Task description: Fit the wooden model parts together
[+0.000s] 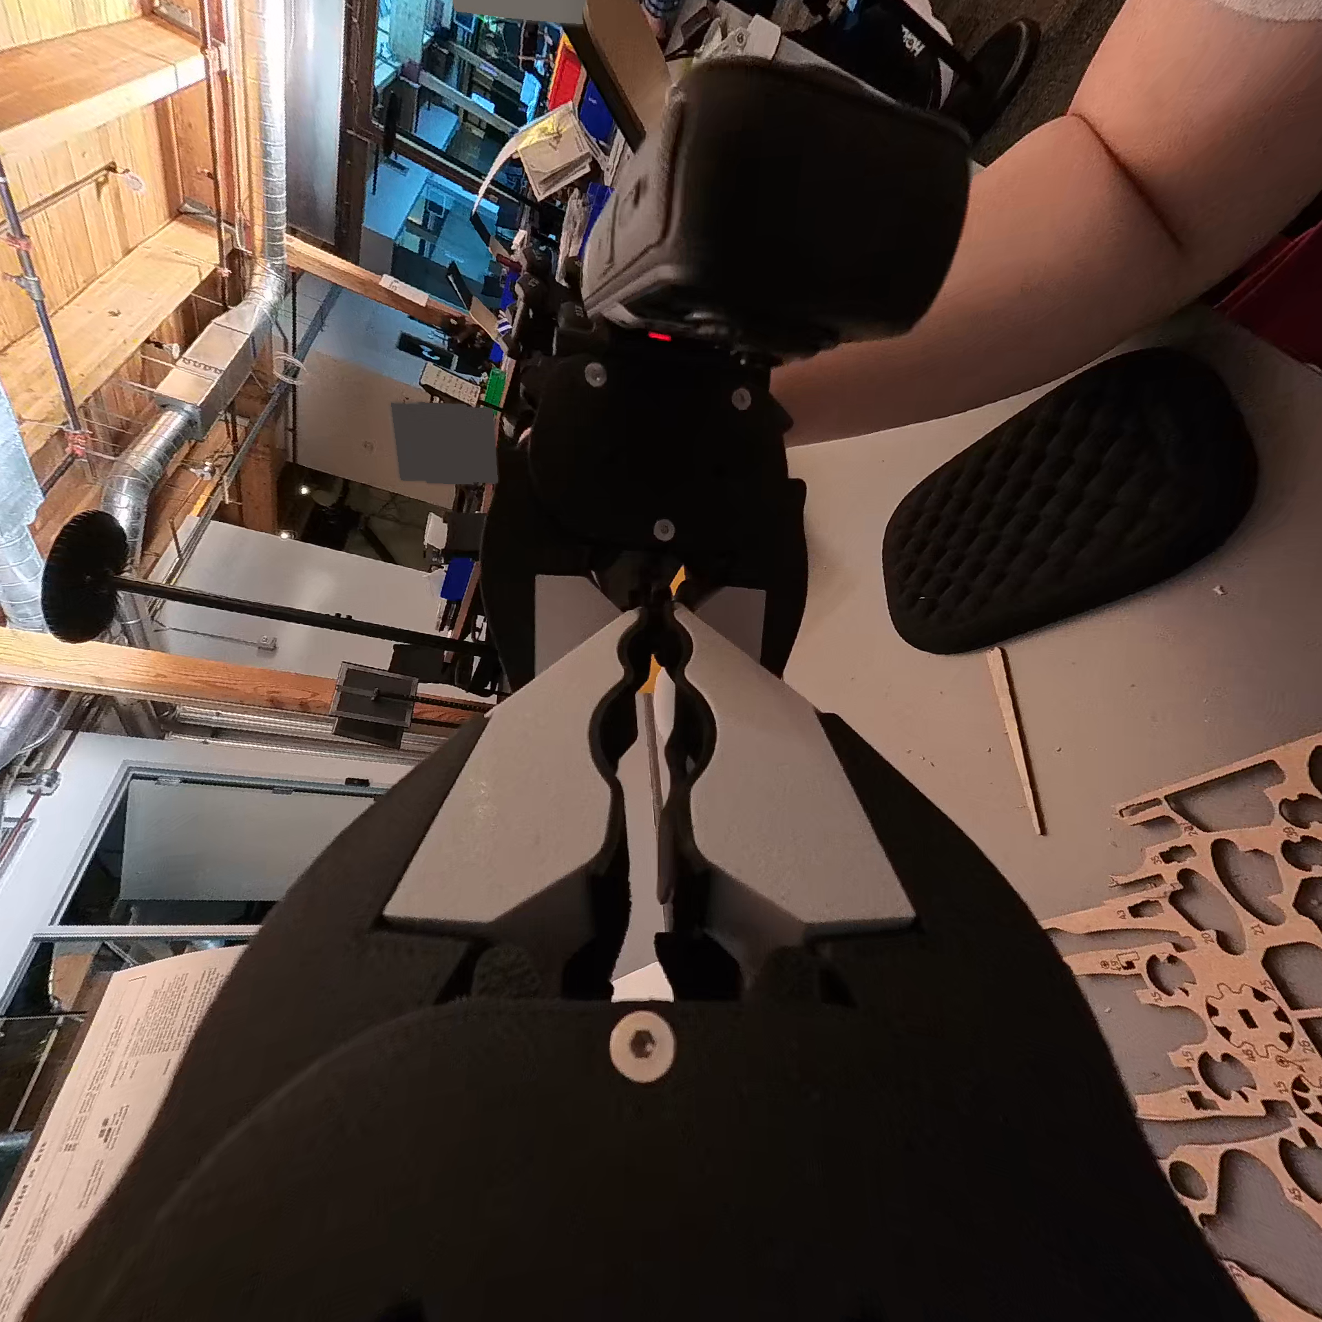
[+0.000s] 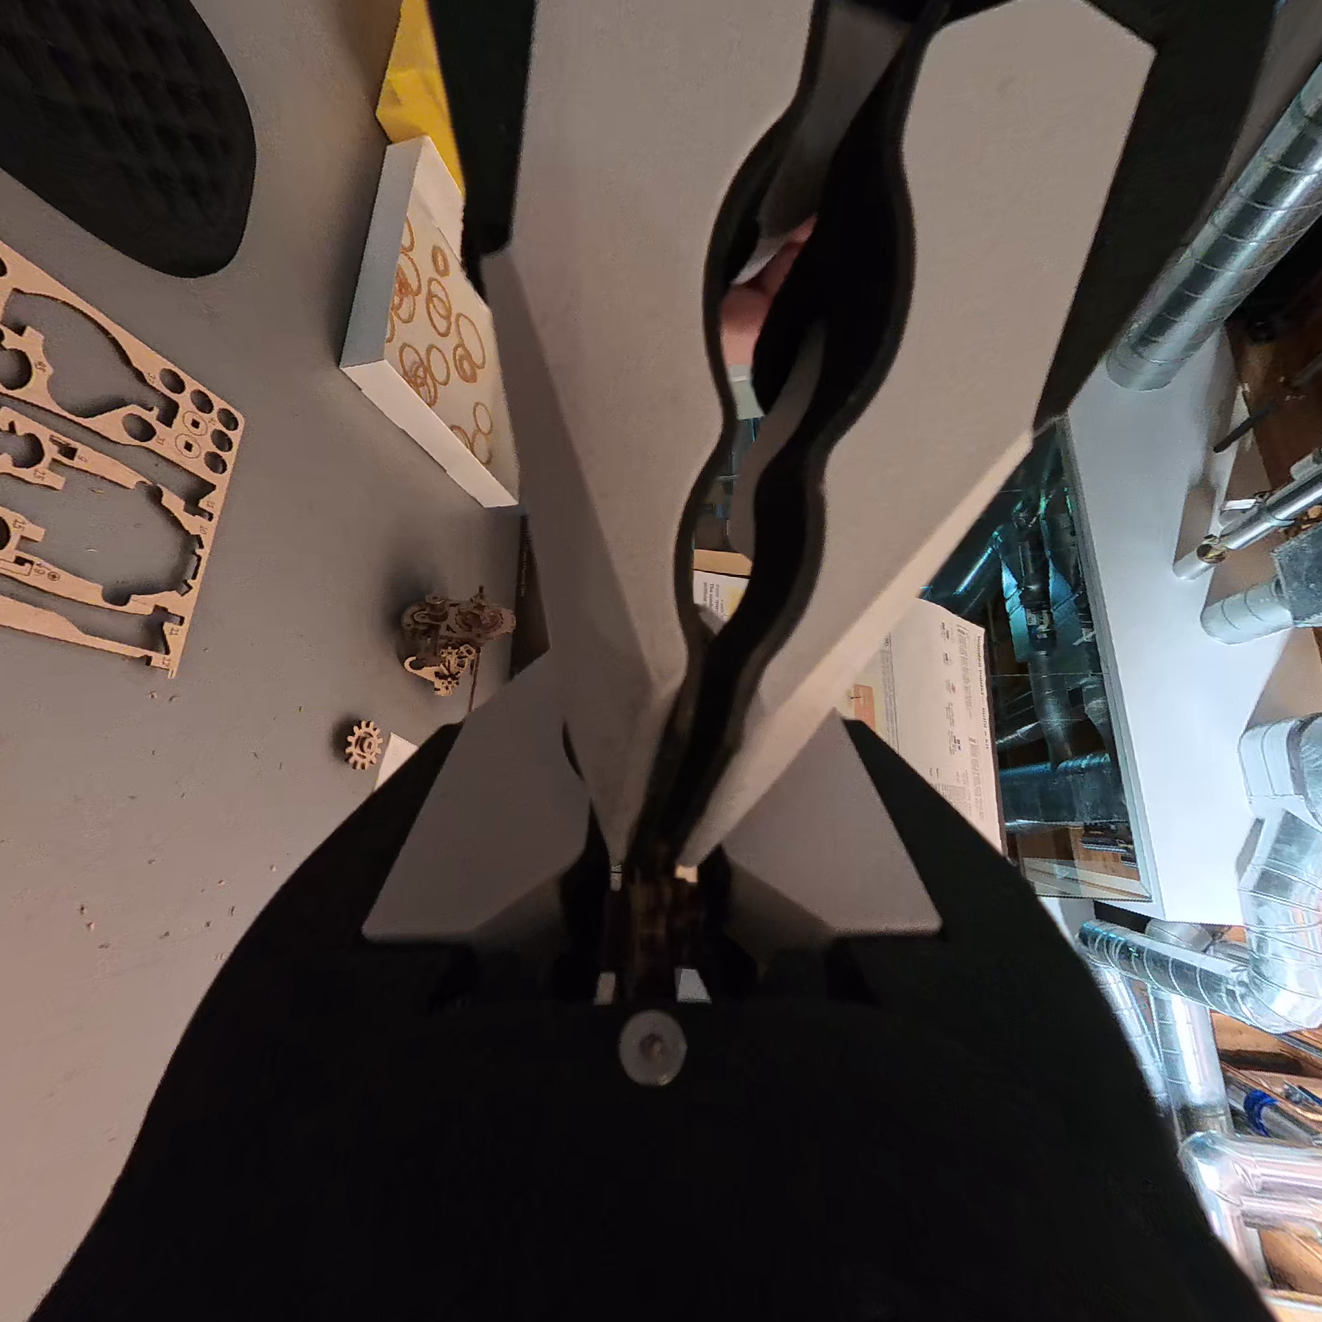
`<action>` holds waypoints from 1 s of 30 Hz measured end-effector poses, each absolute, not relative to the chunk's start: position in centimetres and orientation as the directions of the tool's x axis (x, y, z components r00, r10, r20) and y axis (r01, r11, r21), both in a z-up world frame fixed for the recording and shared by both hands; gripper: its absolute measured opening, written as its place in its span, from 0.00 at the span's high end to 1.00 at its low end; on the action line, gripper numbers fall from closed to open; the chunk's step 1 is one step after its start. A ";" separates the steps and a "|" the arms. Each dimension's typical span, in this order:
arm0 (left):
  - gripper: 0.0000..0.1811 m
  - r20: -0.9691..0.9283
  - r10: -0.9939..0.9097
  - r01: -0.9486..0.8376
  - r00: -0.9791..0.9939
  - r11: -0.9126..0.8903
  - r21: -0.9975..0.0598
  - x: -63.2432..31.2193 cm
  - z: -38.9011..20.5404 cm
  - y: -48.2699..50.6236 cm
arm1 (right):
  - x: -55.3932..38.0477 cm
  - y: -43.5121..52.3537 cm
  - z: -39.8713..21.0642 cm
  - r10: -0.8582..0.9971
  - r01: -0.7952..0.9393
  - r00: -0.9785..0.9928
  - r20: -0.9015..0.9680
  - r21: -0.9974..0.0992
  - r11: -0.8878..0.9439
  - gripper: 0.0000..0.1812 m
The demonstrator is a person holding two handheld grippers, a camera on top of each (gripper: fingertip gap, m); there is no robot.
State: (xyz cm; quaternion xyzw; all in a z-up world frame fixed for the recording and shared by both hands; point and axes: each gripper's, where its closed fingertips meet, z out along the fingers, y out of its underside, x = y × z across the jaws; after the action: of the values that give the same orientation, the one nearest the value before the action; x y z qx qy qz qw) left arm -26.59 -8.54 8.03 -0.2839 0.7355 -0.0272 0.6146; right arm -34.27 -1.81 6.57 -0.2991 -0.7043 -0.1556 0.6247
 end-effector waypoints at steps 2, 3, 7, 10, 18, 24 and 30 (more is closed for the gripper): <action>1.00 -0.887 -0.454 -0.386 -0.086 0.836 -0.391 -26.7 8.0 -8.5 | -34.3 -1.8 6.6 0.219 0.613 -0.041 0.975 -0.149 0.776 0.90; 1.00 -0.887 -0.453 -0.390 -0.087 0.835 -0.388 -26.7 8.0 -8.5 | -34.3 -1.8 6.6 0.216 0.617 -0.043 0.975 -0.144 0.774 0.91; 1.00 -0.891 -0.445 -0.402 -0.092 0.835 -0.375 -26.9 7.9 -8.4 | -34.4 -1.8 6.7 0.206 0.614 -0.036 0.978 -0.141 0.777 0.92; 1.00 -0.894 -0.438 -0.407 -0.093 0.836 -0.368 -27.0 7.9 -8.4 | -34.4 -1.8 6.7 0.213 0.616 -0.034 0.976 -0.147 0.774 0.91; 1.00 -0.893 -0.439 -0.412 -0.098 0.835 -0.365 -27.1 7.8 -8.2 | -34.4 -1.7 6.5 0.208 0.620 -0.045 0.977 -0.136 0.773 0.91; 1.00 -0.894 -0.435 -0.410 -0.108 0.839 -0.359 -27.0 7.7 -8.4 | -34.4 -2.0 6.2 0.227 0.618 -0.059 0.972 -0.143 0.773 0.94; 1.00 -0.886 -0.449 -0.396 -0.110 0.838 -0.376 -26.9 7.7 -8.7 | -34.3 -2.2 6.2 0.249 0.620 -0.063 0.966 -0.157 0.768 0.96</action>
State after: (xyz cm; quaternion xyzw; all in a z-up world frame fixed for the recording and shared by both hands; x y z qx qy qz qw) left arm -26.94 -8.71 7.72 -0.2837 0.7448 -0.0223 0.6036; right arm -34.26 -2.19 6.18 -0.3047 -0.7132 -0.1514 0.6128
